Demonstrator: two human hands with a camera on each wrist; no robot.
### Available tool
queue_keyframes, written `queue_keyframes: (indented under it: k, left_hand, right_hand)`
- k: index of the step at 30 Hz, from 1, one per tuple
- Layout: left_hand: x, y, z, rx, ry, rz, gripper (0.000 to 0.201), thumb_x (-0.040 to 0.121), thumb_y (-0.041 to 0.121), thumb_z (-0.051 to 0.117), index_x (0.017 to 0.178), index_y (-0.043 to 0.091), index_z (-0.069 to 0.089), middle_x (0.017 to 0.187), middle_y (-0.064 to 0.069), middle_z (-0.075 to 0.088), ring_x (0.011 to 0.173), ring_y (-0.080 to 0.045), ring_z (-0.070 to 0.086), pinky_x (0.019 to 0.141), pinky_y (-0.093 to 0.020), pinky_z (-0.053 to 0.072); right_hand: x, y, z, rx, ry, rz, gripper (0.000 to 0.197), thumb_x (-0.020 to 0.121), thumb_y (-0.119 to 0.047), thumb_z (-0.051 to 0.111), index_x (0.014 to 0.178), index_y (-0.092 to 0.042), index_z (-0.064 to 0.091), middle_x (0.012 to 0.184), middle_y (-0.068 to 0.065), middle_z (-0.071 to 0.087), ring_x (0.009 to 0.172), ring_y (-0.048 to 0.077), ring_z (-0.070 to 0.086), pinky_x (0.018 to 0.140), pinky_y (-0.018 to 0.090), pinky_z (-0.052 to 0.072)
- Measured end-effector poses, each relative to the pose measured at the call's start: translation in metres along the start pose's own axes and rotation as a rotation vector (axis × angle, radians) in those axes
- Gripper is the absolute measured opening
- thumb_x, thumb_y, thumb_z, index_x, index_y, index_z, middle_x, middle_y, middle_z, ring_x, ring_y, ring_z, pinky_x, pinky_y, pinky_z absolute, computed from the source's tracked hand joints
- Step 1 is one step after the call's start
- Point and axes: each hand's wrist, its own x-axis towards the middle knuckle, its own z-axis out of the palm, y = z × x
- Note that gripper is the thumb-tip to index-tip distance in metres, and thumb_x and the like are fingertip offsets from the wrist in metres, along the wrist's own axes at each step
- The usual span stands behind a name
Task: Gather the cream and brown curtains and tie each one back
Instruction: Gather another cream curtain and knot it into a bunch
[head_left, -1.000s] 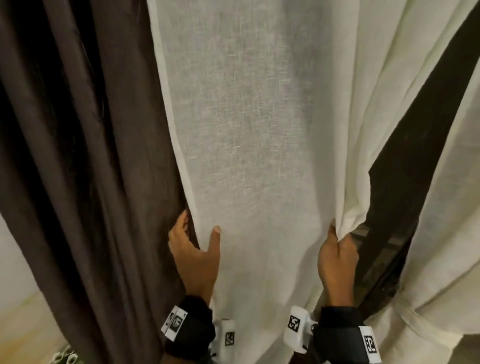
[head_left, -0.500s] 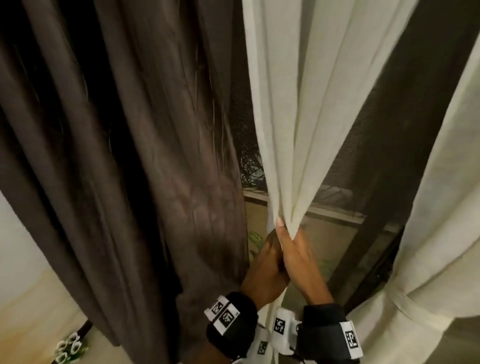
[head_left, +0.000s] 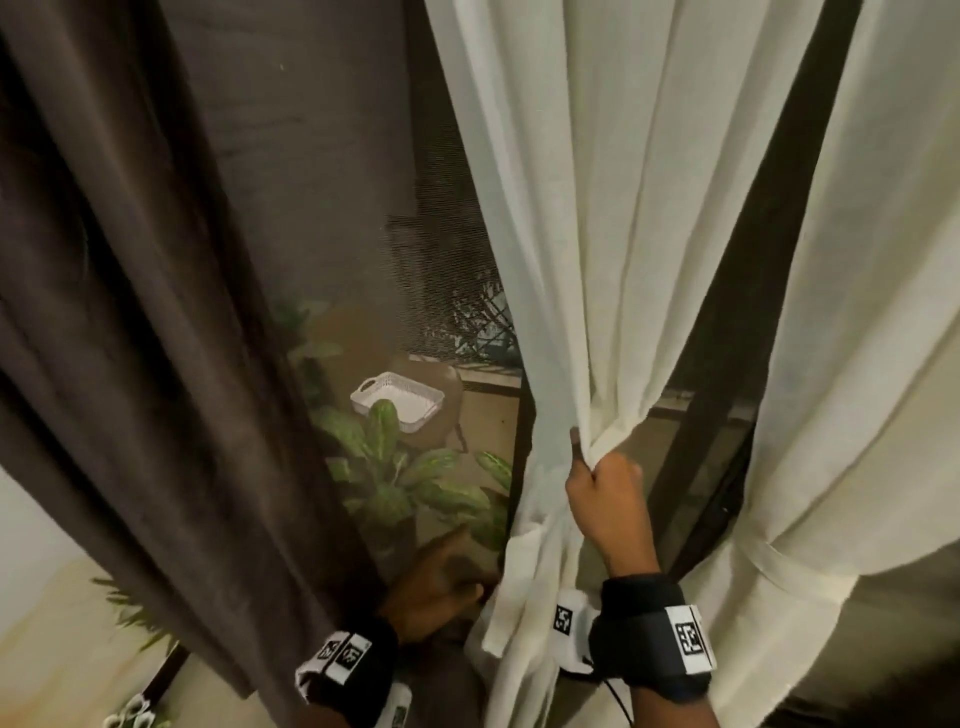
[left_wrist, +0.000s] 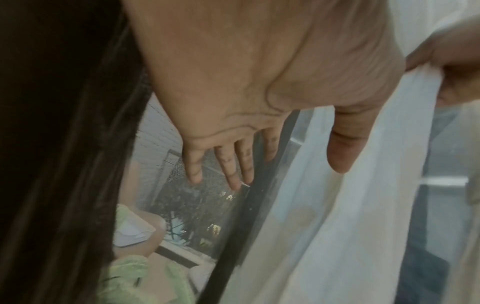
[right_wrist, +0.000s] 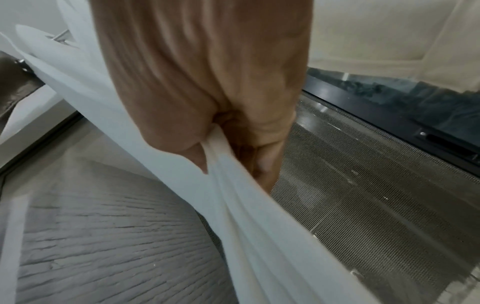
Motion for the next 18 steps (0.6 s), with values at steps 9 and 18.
queue_keyframes:
  k: [9, 18]
  left_hand:
    - [0.015, 0.067, 0.020, 0.126, 0.229, 0.102, 0.032, 0.097, 0.048, 0.073, 0.126, 0.037, 0.069, 0.108, 0.028, 0.068, 0.104, 0.006, 0.066, 0.090, -0.017, 0.048]
    - [-0.016, 0.089, 0.017, -0.567, 0.076, 0.019, 0.054, 0.105, 0.039, 0.053, 0.158, 0.035, 0.041, 0.134, 0.016, 0.073, 0.126, -0.001, 0.067, 0.096, -0.016, 0.055]
  right_hand:
    - [-0.004, -0.002, 0.024, 0.099, -0.098, -0.041, 0.023, 0.110, -0.021, 0.049, 0.123, -0.013, 0.067, 0.104, 0.001, 0.070, 0.093, 0.015, 0.067, 0.073, 0.012, 0.049]
    - [-0.024, 0.033, 0.049, 0.110, -0.404, 0.053, 0.037, 0.104, -0.046, 0.059, 0.120, -0.015, 0.073, 0.101, -0.004, 0.078, 0.091, 0.001, 0.075, 0.084, 0.028, 0.061]
